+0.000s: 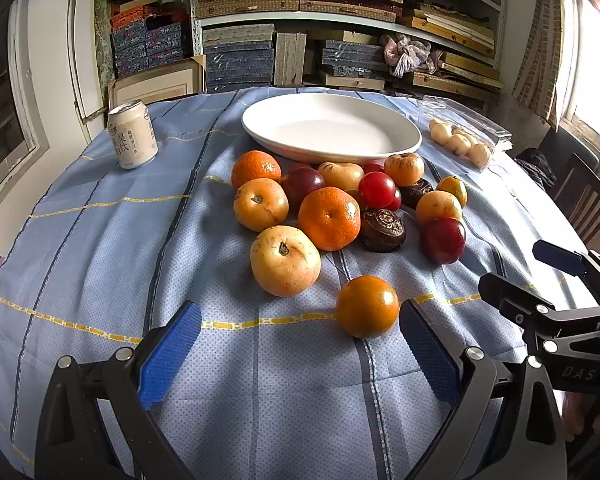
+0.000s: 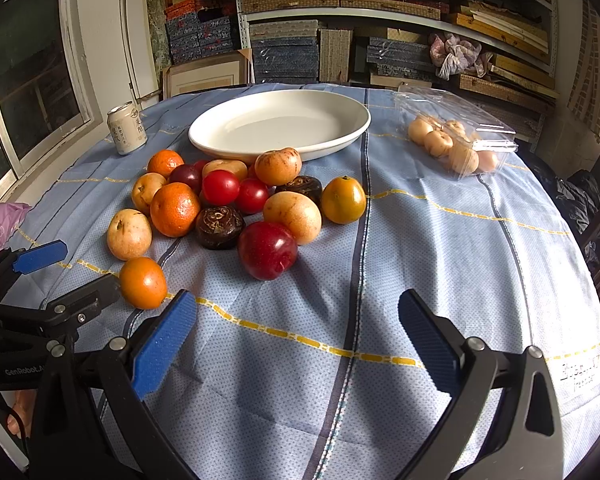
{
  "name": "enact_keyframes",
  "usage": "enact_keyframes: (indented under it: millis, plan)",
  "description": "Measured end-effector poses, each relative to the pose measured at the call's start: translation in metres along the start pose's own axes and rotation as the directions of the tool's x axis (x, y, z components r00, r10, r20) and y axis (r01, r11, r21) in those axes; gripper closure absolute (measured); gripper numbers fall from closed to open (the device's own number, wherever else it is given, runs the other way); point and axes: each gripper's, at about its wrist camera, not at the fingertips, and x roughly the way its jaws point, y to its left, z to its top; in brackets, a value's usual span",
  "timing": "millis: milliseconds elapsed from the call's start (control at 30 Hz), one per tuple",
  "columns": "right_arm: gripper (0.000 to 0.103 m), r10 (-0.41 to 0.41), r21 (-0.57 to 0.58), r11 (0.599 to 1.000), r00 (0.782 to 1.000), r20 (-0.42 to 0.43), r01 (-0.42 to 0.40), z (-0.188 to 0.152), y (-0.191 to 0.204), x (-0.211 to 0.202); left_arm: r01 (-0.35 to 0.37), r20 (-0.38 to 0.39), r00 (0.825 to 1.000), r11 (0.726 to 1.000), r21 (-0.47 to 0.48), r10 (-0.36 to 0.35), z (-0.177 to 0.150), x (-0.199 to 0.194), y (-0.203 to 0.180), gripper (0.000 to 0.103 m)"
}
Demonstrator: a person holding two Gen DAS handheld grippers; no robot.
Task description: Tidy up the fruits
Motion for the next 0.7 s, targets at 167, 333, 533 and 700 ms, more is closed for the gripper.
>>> enact_keyframes:
  millis: [167, 333, 533, 700]
  plan:
    - [0.004, 0.0, 0.0, 1.0, 1.0, 0.001, 0.0, 0.0, 0.0001, 0.0, 0.001, 0.0, 1.0, 1.0, 0.0, -0.001, -0.0005, 0.0002, 0.0004, 0.003]
    - [0.004, 0.0, 0.0, 1.0, 1.0, 0.001, 0.0, 0.0001, 0.0, -0.0003, -0.003, 0.01, 1.0, 1.0, -0.002, 0.003, -0.0011, -0.0012, 0.0011, 0.003]
    - [0.004, 0.0, 0.0, 1.0, 1.0, 0.002, 0.0, 0.0001, -0.0001, -0.0004, -0.003, 0.006, 1.0, 1.0, 0.0, 0.003, -0.001, -0.0018, 0.0008, 0.003]
    - [0.004, 0.0, 0.0, 1.0, 1.0, 0.002, 0.0, 0.0, -0.0002, -0.0008, -0.001, 0.002, 1.0, 1.0, -0.001, 0.001, -0.0001, -0.0017, 0.0005, 0.003]
